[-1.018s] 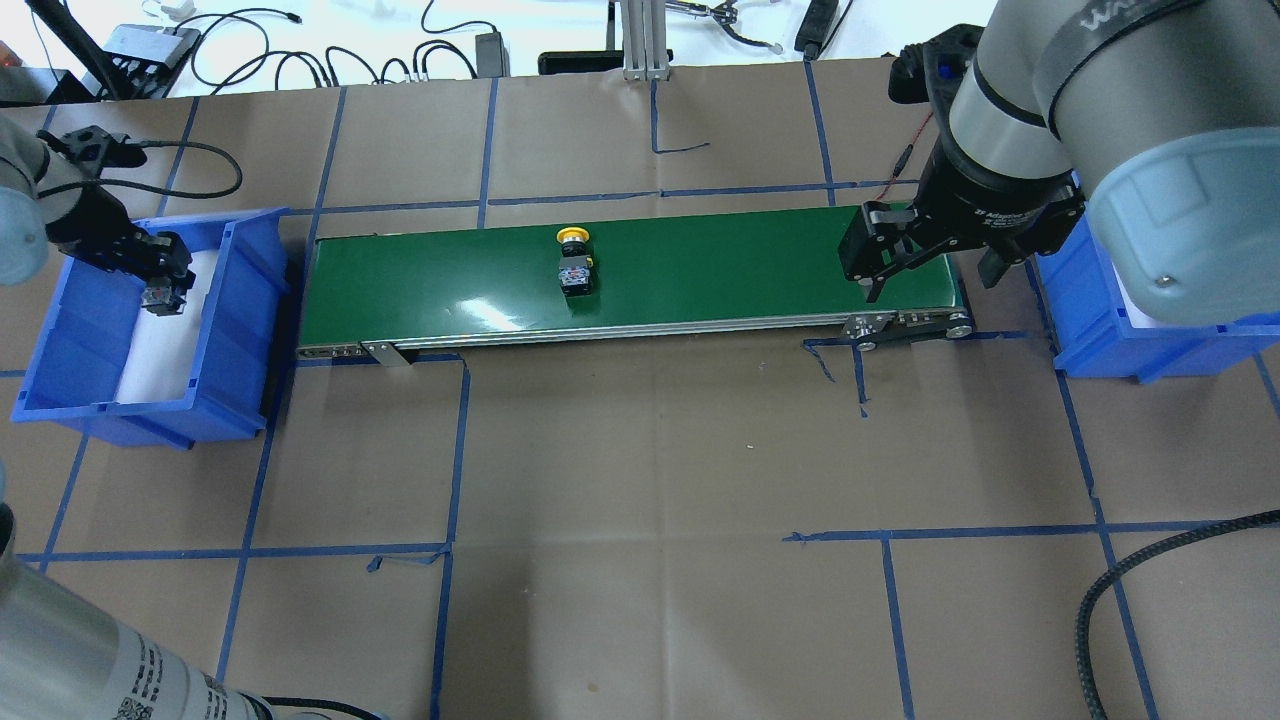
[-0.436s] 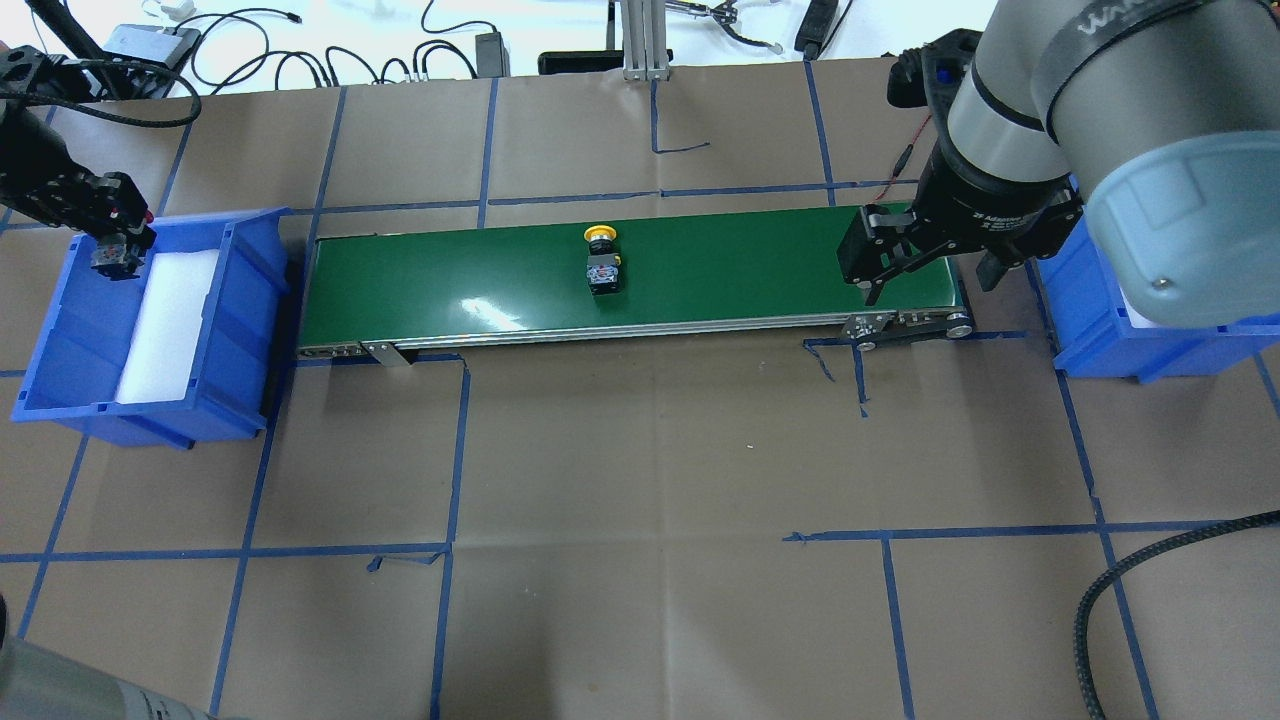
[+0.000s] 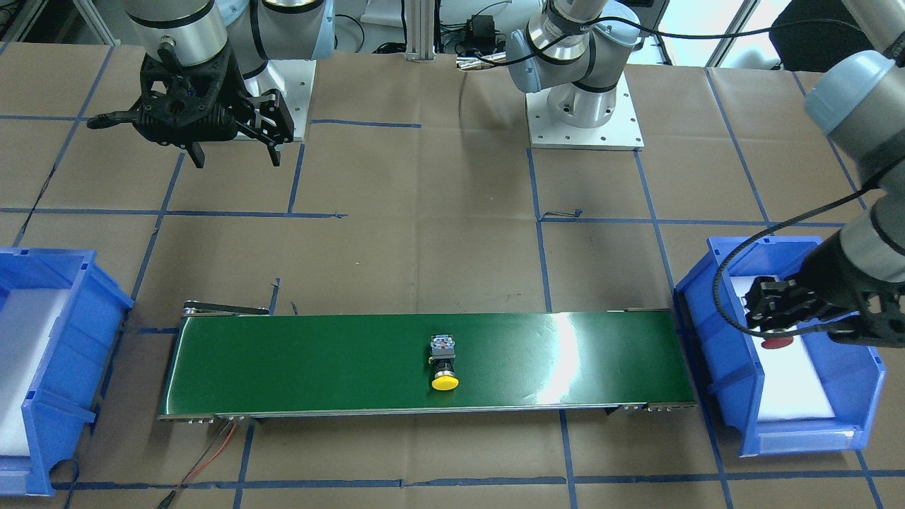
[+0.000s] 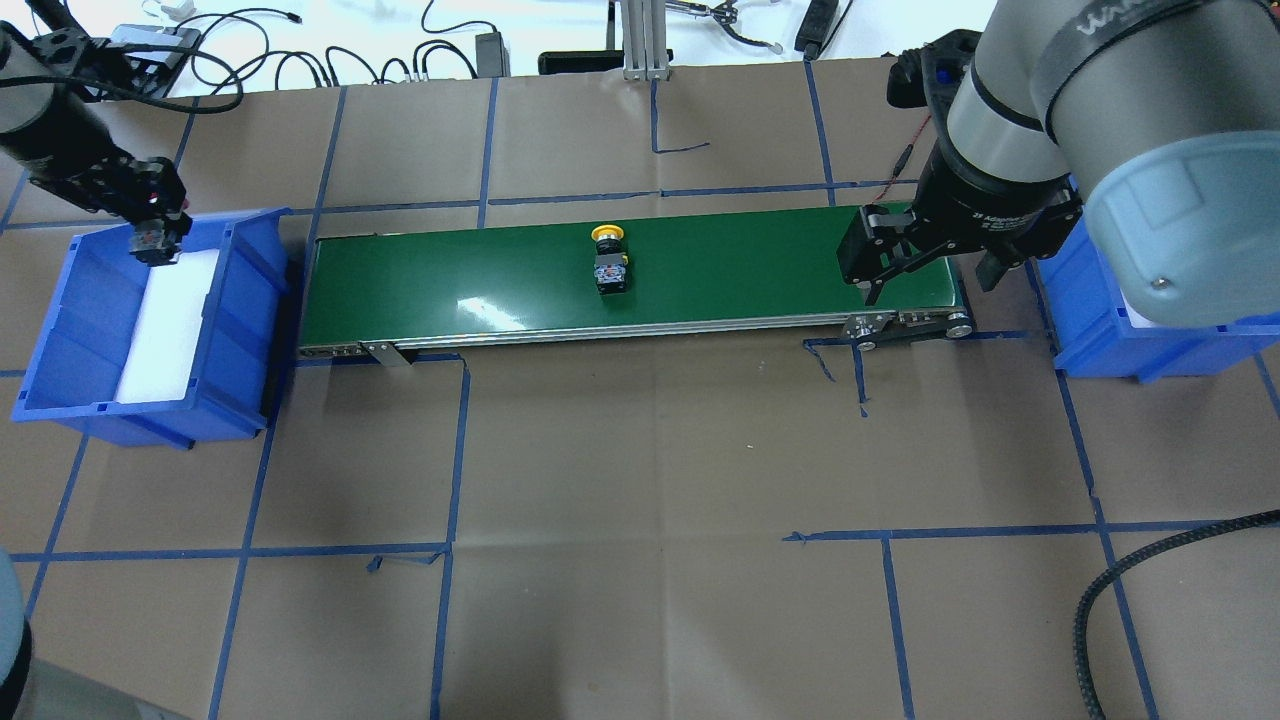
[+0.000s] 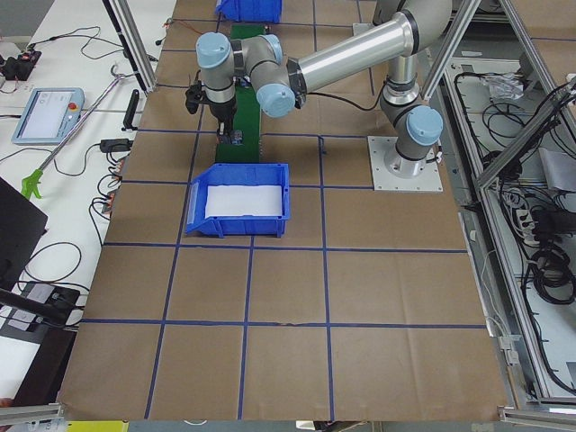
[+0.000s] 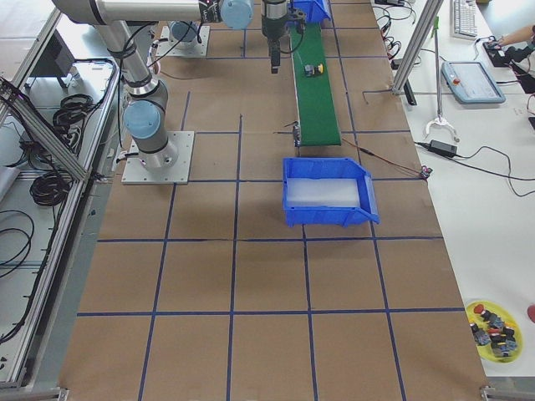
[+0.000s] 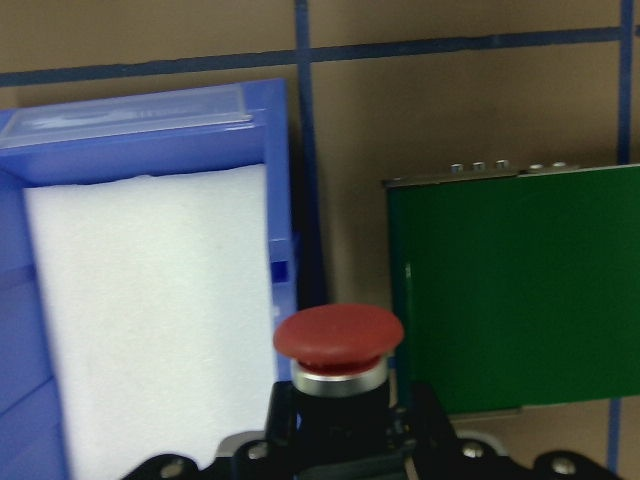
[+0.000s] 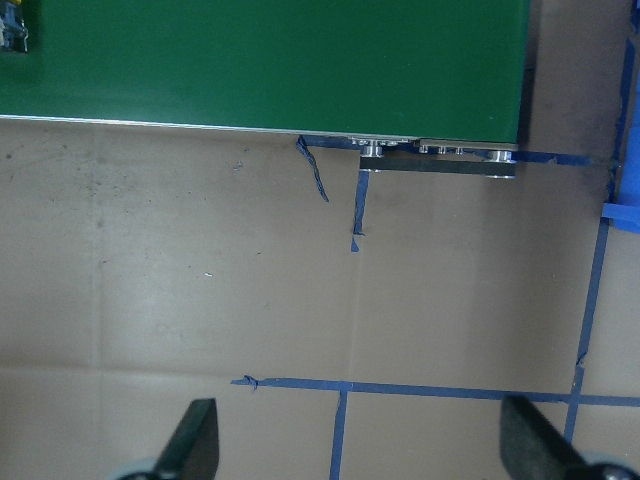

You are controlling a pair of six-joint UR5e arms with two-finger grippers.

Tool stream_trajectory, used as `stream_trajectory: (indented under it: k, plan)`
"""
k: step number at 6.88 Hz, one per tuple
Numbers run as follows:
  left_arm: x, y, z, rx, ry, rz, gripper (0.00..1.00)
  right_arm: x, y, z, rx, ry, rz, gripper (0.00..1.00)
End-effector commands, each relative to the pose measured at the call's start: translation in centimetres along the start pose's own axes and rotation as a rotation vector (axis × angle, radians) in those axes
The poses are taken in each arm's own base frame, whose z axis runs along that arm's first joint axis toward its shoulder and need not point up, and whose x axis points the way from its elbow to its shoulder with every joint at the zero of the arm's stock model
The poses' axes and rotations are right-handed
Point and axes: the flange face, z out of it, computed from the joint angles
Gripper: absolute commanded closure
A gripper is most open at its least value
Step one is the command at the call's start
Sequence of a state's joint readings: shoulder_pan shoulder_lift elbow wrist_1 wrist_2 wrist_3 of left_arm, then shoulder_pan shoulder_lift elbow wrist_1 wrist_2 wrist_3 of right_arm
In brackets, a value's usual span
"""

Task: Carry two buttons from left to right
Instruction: 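Lift the red button and carry it over the conveyor belt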

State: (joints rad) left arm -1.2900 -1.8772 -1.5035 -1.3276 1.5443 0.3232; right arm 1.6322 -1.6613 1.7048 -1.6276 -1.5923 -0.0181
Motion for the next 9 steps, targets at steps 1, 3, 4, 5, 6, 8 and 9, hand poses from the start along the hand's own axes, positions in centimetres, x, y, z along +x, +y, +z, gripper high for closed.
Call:
stream_trajectory:
  k: [1,3,4,5,6,8,9]
  plan:
    - [9.1,-0.2,1.8,-0.027,0.005,-0.04,0.88,0.0,-0.4,0.2,-0.006,-0.002,0.003,0.0]
    - [9.8,-0.1,4.4,-0.048,-0.004,-0.019,0.88,0.0,-0.6,0.4,-0.01,-0.002,0.003,0.0]
    - [8.8,-0.5,5.8,-0.018,-0.074,0.031,0.88,0.0,-0.5,0.7,-0.015,-0.003,0.001,0.0]
    - [8.3,-0.6,7.0,-0.001,-0.082,0.077,0.88,0.0,-0.7,1.2,-0.01,-0.002,0.003,0.0]
    - [7.0,-0.5,8.0,-0.004,-0.081,0.065,0.88,0.2,-1.4,1.0,0.02,0.008,0.003,0.0]
    - [6.2,-0.3,10.5,-0.046,-0.068,0.041,0.88,0.3,-3.9,2.4,0.048,0.01,0.009,0.0]
    - [6.3,-0.2,11.3,-0.037,-0.067,0.038,0.88,0.3,-5.9,3.3,0.098,0.006,0.042,0.0]
